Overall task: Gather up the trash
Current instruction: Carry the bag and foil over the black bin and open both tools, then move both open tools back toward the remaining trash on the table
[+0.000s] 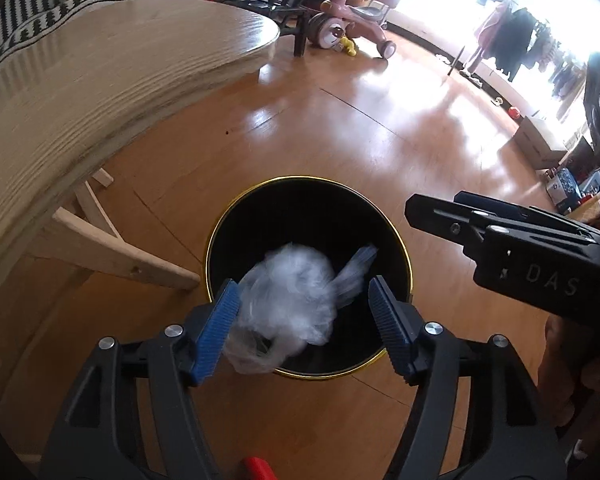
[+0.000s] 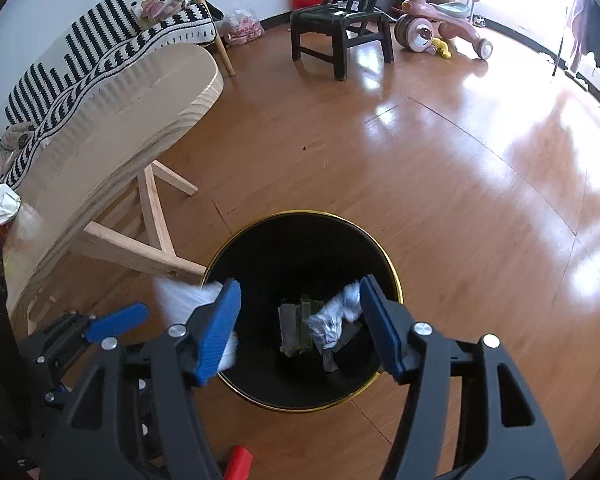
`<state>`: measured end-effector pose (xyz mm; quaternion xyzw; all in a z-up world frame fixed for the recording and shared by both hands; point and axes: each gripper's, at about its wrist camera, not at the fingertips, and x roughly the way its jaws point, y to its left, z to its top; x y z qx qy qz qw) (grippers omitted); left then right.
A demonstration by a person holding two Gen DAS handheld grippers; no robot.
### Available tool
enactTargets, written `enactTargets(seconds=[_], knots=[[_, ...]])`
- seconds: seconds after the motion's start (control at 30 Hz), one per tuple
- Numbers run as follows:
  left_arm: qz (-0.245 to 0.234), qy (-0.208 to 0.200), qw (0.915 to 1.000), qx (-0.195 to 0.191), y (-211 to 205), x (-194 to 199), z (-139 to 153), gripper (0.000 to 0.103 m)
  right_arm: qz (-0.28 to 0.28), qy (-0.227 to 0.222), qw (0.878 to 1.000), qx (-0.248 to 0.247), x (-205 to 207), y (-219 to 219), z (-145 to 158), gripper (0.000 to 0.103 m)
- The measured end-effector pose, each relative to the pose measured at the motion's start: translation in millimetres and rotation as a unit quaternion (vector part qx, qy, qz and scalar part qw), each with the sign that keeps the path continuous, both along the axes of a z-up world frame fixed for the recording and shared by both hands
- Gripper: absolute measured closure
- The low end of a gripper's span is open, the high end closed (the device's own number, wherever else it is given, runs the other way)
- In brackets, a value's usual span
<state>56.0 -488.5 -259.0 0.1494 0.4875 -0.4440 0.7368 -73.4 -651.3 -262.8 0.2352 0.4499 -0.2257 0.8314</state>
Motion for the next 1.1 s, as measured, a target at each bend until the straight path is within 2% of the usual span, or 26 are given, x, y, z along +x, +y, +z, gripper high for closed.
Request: enactTargets(seconds=[0.07,0.23,0.33,0.57,0.73,0.87,0.97,1.1], knots=[[0.003,0.002,1.0000,0.003,0.7,0.9,-1.3,0.035,-0.001,0.002,1.000,-0.002,-0.7,-0.2,-0.4,0.043],[0.019,0.006,0.9998,-0.008,8.8,5.6,4.2,0.025,-0.002,0.004,1.000,-0.005,-3.4,4.2,5.3,0.042],[0.034,0.009,0.9993,-0.017,17.6,5.8,10.2,0.024,0.009,0.004,1.000,-0.008,-1.3,12.2,16.7,0.040],[0.080,0.027,0.9922,-0.092,73.5,19.6,59.7,0.024,0.050,-0.025,0.998,-0.030,25.6,55.9,66.3,0.035],[0.112,-0.019,0.9891,-0.094,150.7,49.5,110.0,0.023,0.091,-0.070,0.993,-0.027,67.4,110.8,103.1,0.034],[0.156,-0.059,0.9839,-0.064,226.6,78.2,128.7,0.022,0.146,-0.094,0.985,-0.015,112.9,166.6,128.8,0.034],[0.212,-0.095,0.9718,-0.038,309.5,104.3,138.1,0.019,0.191,-0.104,0.976,-0.004,151.3,213.7,136.9,0.034],[0.277,-0.114,0.9541,-0.009,399.4,138.7,139.0,0.018,0.247,-0.105,0.963,0.029,212.4,276.5,138.5,0.034]])
